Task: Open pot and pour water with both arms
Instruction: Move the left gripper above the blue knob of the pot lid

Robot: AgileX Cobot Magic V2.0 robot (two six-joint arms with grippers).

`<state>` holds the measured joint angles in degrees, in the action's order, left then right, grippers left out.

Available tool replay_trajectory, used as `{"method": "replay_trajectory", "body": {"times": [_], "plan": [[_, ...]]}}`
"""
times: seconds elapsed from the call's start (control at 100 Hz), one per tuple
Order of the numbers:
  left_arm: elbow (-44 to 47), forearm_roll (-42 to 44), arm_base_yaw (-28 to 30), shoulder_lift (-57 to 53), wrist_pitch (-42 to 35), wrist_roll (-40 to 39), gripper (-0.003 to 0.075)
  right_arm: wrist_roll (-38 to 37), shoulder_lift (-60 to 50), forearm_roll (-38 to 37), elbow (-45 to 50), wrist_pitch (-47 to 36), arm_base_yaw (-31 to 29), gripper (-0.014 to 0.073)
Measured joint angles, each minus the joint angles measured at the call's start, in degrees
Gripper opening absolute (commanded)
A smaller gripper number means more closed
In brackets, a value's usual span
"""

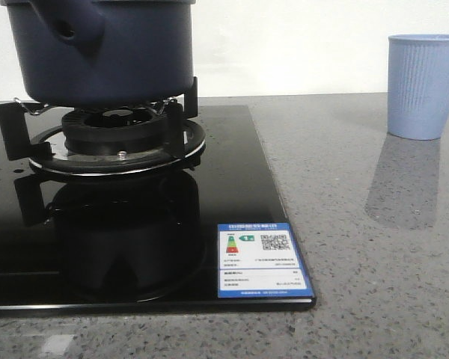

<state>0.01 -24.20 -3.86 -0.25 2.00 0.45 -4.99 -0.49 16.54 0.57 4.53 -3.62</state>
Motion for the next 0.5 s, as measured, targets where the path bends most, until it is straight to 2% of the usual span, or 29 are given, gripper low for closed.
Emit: {"method": "replay_trajectory", "body": {"times": [0.1,0.25,0.38,0.5], "plan": [[0.0,-3.9,0.0,0.0,-2.5,0.0,-0.0019,0.0,0.0,4.0,0.0,-2.1,0.0,-0.0066],[-0.3,-6.4,0.0,0.0,-4.0,0.0,-0.0019,0.0,0.0,5.2,-0.2,-3.2,0.0,-0.0066],[-3.7,-5.1,0.0,0.0,-0.9,0.0,-0.0019,0.0,0.3,2.7,-4.3,2.7,0.0,-0.0066],[-11.7,0.4,0.0,2.8,4.9,0.0,-0.0019,0.0,5.0,-1.7,-11.0,8.7,0.0,-0.0066]]}}
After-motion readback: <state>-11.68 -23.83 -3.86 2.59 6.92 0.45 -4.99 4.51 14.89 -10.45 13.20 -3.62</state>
